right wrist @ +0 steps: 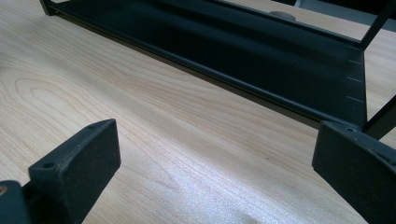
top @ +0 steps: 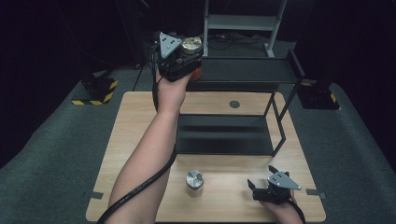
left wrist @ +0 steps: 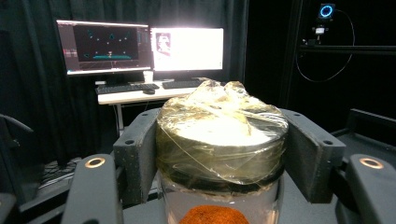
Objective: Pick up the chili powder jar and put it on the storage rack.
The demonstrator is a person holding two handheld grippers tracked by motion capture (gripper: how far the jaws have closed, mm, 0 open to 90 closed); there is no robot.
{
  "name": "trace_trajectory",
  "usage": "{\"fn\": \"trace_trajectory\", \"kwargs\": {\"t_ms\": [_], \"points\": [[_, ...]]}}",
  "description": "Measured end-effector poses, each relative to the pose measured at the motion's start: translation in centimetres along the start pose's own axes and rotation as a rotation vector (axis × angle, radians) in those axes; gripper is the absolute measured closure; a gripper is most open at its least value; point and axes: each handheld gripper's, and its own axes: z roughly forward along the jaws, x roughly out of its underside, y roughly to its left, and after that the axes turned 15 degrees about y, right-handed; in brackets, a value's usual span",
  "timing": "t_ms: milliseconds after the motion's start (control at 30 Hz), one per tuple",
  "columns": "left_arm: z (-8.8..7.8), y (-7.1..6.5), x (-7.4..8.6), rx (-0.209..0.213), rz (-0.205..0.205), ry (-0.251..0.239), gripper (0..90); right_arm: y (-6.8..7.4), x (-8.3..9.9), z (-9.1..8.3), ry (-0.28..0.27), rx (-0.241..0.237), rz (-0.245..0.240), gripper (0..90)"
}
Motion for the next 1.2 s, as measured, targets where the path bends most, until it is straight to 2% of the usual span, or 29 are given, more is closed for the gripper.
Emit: {"fn": "trace_trajectory", "kwargs": {"t_ms": [667, 833, 967, 1033, 1200], "points": [[0.0, -0.3, 0.3, -0.005, 0.021, 0.001, 32.1, 0.0, 0.0, 0.0, 0.000, 0.000, 0.002, 0.1], [0.0, -0.5, 0.1, 0.004, 0.016, 0.009, 24.7, 0.0, 0.0, 0.0, 0.000, 0.001, -0.001, 0.1], [0.0, -1.0, -0.1, -0.018, 0.018, 0.020, 12.2, 0.0, 0.0, 0.0, -0.001, 0.000, -0.003, 0.1], [-0.1, -1.2, -0.2, -0.023, 0.004, 0.027, 2.4, 0.0, 0.0, 0.0, -0.001, 0.001, -0.003, 0.1], [-0.5, -1.1, 0.2, -0.017, 0.011, 0.018, 0.4, 0.0, 0.0, 0.0, -0.001, 0.000, -0.002, 0.1]]}}
